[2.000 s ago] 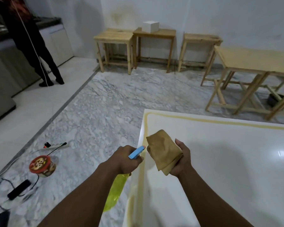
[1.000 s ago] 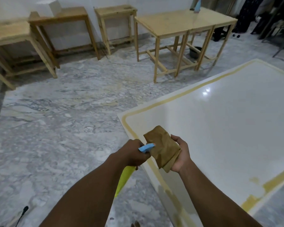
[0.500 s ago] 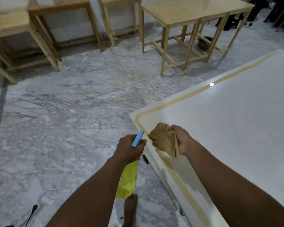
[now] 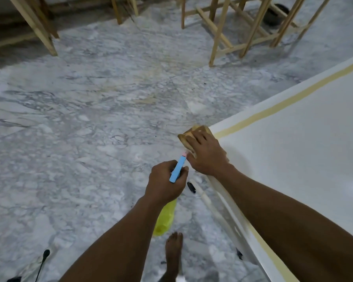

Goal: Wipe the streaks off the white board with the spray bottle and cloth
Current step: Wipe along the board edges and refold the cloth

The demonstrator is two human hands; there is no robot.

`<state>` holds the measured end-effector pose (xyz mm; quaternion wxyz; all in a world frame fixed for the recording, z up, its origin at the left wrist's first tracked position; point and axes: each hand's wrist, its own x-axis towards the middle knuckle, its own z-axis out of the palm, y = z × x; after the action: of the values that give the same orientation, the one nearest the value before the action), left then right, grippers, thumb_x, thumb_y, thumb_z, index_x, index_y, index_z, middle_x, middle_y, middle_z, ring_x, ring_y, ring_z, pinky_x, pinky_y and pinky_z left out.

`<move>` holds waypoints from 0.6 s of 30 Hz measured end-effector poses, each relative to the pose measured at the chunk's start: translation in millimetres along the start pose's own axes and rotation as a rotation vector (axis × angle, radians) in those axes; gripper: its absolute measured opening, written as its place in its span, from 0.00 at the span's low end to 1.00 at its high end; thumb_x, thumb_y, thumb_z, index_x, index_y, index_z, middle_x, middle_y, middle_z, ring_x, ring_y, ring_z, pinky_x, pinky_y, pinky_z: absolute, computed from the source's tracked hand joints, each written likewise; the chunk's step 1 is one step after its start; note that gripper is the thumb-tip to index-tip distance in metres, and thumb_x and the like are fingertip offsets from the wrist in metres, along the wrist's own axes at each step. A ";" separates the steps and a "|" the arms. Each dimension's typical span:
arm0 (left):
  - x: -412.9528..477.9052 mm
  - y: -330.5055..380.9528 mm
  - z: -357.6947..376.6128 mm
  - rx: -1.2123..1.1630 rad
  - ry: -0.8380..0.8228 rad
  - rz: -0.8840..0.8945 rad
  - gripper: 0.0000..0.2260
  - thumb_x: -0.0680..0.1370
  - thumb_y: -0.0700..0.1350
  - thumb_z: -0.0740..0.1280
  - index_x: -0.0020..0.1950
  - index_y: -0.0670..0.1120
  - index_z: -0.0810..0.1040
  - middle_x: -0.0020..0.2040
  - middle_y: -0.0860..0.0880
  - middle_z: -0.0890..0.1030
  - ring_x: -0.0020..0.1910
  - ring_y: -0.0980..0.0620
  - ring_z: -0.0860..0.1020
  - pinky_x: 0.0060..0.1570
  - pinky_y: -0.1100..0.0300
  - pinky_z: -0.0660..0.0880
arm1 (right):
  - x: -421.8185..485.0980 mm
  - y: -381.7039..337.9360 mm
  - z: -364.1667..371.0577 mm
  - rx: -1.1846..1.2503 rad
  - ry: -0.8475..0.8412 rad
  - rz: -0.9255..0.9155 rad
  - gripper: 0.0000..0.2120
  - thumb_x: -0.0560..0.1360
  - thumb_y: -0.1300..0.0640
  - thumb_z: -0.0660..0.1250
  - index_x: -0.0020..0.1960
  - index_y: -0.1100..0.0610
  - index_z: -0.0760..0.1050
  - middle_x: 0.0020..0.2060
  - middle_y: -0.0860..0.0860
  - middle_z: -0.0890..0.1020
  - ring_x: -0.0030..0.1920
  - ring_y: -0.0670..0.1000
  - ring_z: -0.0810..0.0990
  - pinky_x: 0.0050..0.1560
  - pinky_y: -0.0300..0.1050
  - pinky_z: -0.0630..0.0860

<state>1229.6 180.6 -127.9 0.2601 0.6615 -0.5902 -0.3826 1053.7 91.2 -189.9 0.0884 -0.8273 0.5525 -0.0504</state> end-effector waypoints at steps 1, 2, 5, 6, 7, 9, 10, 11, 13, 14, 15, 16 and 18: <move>2.2 -3.2 0.4 -0.013 -0.001 0.004 0.17 0.78 0.51 0.70 0.33 0.46 0.72 0.28 0.42 0.76 0.28 0.42 0.79 0.33 0.41 0.78 | 1.5 0.9 -0.9 -0.049 0.029 0.007 0.25 0.77 0.42 0.60 0.69 0.52 0.75 0.67 0.54 0.77 0.70 0.60 0.72 0.65 0.57 0.70; 3.7 -5.5 1.7 -0.020 -0.001 0.011 0.17 0.78 0.51 0.70 0.33 0.47 0.71 0.28 0.43 0.76 0.27 0.42 0.78 0.32 0.42 0.78 | 3.4 1.5 -1.9 -0.085 0.054 0.007 0.25 0.79 0.41 0.58 0.71 0.51 0.73 0.70 0.53 0.75 0.73 0.59 0.69 0.67 0.56 0.68; 4.2 -10.5 8.3 0.021 -0.002 0.056 0.20 0.79 0.48 0.71 0.30 0.53 0.67 0.26 0.50 0.70 0.25 0.50 0.69 0.29 0.53 0.70 | 8.9 -1.6 4.1 -0.105 -0.010 -0.037 0.28 0.82 0.43 0.50 0.78 0.54 0.63 0.79 0.55 0.64 0.80 0.59 0.57 0.75 0.62 0.58; 4.1 -9.8 11.5 0.028 -0.003 0.068 0.21 0.79 0.48 0.71 0.29 0.54 0.67 0.25 0.52 0.69 0.25 0.52 0.68 0.29 0.57 0.67 | 9.3 -1.6 9.5 -0.107 -0.066 -0.037 0.29 0.82 0.43 0.49 0.80 0.54 0.59 0.80 0.55 0.60 0.80 0.59 0.55 0.76 0.64 0.57; 3.3 -9.3 13.6 0.031 -0.011 0.073 0.20 0.78 0.47 0.71 0.29 0.54 0.67 0.26 0.52 0.70 0.26 0.52 0.68 0.29 0.57 0.67 | 8.9 -1.3 17.3 -0.120 -0.083 -0.038 0.30 0.82 0.43 0.49 0.81 0.54 0.56 0.80 0.55 0.58 0.81 0.58 0.53 0.77 0.64 0.55; 2.4 -9.4 14.5 0.023 -0.018 0.063 0.18 0.78 0.48 0.71 0.30 0.53 0.69 0.26 0.48 0.75 0.26 0.48 0.74 0.30 0.50 0.73 | 10.6 -0.3 19.1 -0.120 -0.088 -0.040 0.30 0.82 0.44 0.48 0.81 0.54 0.54 0.81 0.55 0.56 0.81 0.57 0.51 0.78 0.63 0.53; -0.3 -11.7 17.5 0.025 -0.024 0.059 0.18 0.78 0.48 0.71 0.31 0.53 0.70 0.27 0.46 0.77 0.27 0.45 0.76 0.32 0.47 0.76 | 7.9 0.6 17.2 -0.101 -0.091 -0.040 0.30 0.82 0.44 0.48 0.81 0.54 0.53 0.81 0.54 0.56 0.81 0.57 0.51 0.78 0.63 0.52; -4.5 -12.8 20.3 0.030 -0.030 0.053 0.17 0.78 0.48 0.71 0.31 0.52 0.70 0.28 0.45 0.78 0.28 0.43 0.78 0.33 0.44 0.77 | 2.4 2.3 16.8 -0.088 -0.079 -0.043 0.30 0.82 0.44 0.48 0.82 0.54 0.53 0.81 0.54 0.55 0.81 0.56 0.50 0.78 0.62 0.51; -18.0 -11.5 29.2 0.049 -0.037 0.048 0.17 0.78 0.49 0.71 0.31 0.52 0.70 0.29 0.44 0.78 0.28 0.42 0.79 0.34 0.43 0.78 | -18.9 6.7 19.5 -0.087 -0.057 -0.036 0.31 0.81 0.44 0.47 0.82 0.54 0.52 0.81 0.54 0.54 0.82 0.56 0.48 0.79 0.62 0.50; -25.7 -10.7 34.7 0.057 -0.045 0.047 0.17 0.78 0.49 0.71 0.31 0.53 0.70 0.29 0.45 0.78 0.29 0.42 0.80 0.34 0.43 0.79 | -32.2 7.6 19.1 -0.078 -0.063 -0.035 0.31 0.81 0.45 0.47 0.82 0.54 0.52 0.81 0.54 0.54 0.82 0.56 0.48 0.79 0.62 0.49; -34.8 -10.3 41.1 0.067 -0.057 0.046 0.16 0.77 0.49 0.70 0.31 0.53 0.71 0.29 0.46 0.78 0.29 0.43 0.80 0.35 0.43 0.79 | -47.9 8.5 20.0 -0.077 -0.057 -0.039 0.31 0.81 0.45 0.47 0.82 0.54 0.52 0.81 0.54 0.54 0.82 0.55 0.48 0.79 0.62 0.49; -40.3 -10.5 45.1 0.071 -0.064 0.043 0.14 0.77 0.49 0.70 0.32 0.51 0.73 0.29 0.46 0.79 0.30 0.43 0.80 0.35 0.43 0.79 | -59.1 8.0 19.2 -0.075 -0.067 -0.037 0.31 0.80 0.46 0.47 0.82 0.53 0.52 0.81 0.54 0.54 0.82 0.55 0.48 0.79 0.62 0.49; -61.4 -8.9 57.7 0.064 -0.094 0.037 0.11 0.76 0.50 0.68 0.35 0.47 0.76 0.30 0.44 0.79 0.30 0.42 0.80 0.35 0.42 0.80 | -93.3 10.7 18.6 -0.064 -0.058 -0.026 0.31 0.81 0.46 0.47 0.82 0.53 0.52 0.81 0.54 0.55 0.81 0.55 0.49 0.79 0.62 0.50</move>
<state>1187.3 248.5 -155.8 0.2179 0.6397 -0.6260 -0.3892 1011.5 175.0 -208.9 0.0773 -0.8380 0.5401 -0.0101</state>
